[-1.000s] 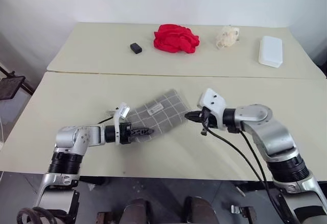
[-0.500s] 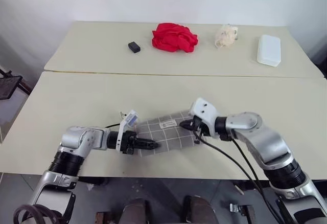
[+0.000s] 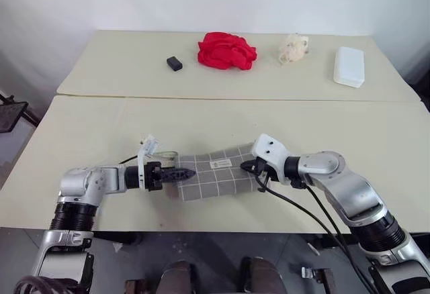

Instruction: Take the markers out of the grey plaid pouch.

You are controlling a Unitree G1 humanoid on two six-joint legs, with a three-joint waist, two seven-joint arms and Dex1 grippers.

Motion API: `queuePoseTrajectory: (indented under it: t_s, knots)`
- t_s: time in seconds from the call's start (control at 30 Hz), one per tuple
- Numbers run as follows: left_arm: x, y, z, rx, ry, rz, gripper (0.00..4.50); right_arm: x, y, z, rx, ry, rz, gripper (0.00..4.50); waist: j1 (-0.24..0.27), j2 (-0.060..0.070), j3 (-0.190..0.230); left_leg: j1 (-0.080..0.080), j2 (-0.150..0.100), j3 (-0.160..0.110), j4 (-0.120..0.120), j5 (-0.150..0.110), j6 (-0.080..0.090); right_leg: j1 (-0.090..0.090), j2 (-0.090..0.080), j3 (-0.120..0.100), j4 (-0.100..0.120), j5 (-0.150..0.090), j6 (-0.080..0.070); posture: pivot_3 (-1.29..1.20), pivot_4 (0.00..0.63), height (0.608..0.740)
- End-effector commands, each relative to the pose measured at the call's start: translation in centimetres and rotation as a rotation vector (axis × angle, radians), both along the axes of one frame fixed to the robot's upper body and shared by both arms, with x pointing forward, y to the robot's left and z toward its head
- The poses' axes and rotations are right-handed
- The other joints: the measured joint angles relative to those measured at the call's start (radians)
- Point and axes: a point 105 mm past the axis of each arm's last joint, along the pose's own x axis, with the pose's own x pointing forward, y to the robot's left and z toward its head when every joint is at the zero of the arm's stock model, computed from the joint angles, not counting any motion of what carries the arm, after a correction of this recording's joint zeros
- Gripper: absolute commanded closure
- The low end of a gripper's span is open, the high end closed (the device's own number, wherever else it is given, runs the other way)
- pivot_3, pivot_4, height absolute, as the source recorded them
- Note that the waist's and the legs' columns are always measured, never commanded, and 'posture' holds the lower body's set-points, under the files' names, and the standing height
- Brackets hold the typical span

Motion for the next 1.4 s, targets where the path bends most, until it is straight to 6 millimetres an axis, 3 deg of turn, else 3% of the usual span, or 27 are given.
queuePoseTrajectory:
  t_s: [0.03,0.5,0.73,0.83,1.03,1.23,1.4]
  knots:
    - [0.7,2.3,-1.8,0.053,0.128,0.168,1.22,-0.6,-0.4,-1.5,-0.037,0.048,-0.003,4.50,0.000,0.000,0.000,0.000,0.000,0.000,0.000,0.000,0.000,0.000,0.000,0.000,0.001,0.000,0.000,0.00,0.150,0.740]
    - [-1.3,-0.8,-1.7,-0.005,0.292,0.076,1.22,-0.3,-0.8,-1.1,0.011,0.012,-0.036,4.50,0.003,-0.001,-0.001,0.000,0.000,0.001,-0.001,0.000,0.000,0.000,0.000,0.001,0.001,0.000,0.000,0.00,0.150,0.740]
    - [-3.0,0.3,-1.6,-0.002,0.380,0.059,1.22,-0.1,-0.8,-0.8,0.014,0.000,-0.047,4.50,0.000,-0.001,-0.001,0.000,0.000,0.001,-0.002,0.000,0.000,0.000,0.000,0.001,0.001,0.000,0.000,0.00,0.150,0.740]
    - [-3.0,0.7,-1.4,-0.042,0.395,0.070,1.22,-0.1,-0.8,-0.6,0.020,-0.006,-0.052,4.50,-0.001,-0.001,-0.001,0.000,0.000,0.001,-0.003,-0.001,0.000,-0.001,0.000,0.001,0.000,0.000,0.000,0.00,0.150,0.740]
    - [-2.1,-1.8,-1.8,-0.055,0.413,0.048,1.22,-0.3,-0.7,-0.9,0.022,-0.001,-0.053,4.50,0.012,-0.001,-0.001,0.000,-0.001,0.001,-0.002,-0.001,0.000,0.000,0.000,0.001,0.000,0.000,0.000,0.00,0.150,0.740]
    - [-1.4,-2.7,-1.6,-0.048,0.414,0.034,1.22,-0.5,-0.7,-0.9,0.019,0.003,-0.042,4.50,0.018,-0.002,-0.001,0.000,-0.001,0.001,-0.002,-0.001,0.000,0.000,0.000,0.001,0.000,0.000,0.000,0.00,0.150,0.740]
    - [-1.1,-3.1,-1.4,-0.058,0.415,0.021,2.45,-0.5,-0.6,-0.9,0.022,0.002,-0.038,4.50,0.017,-0.002,-0.001,0.000,-0.001,0.001,-0.002,-0.001,0.000,0.000,0.000,0.001,0.000,0.000,0.000,0.00,0.150,0.740]
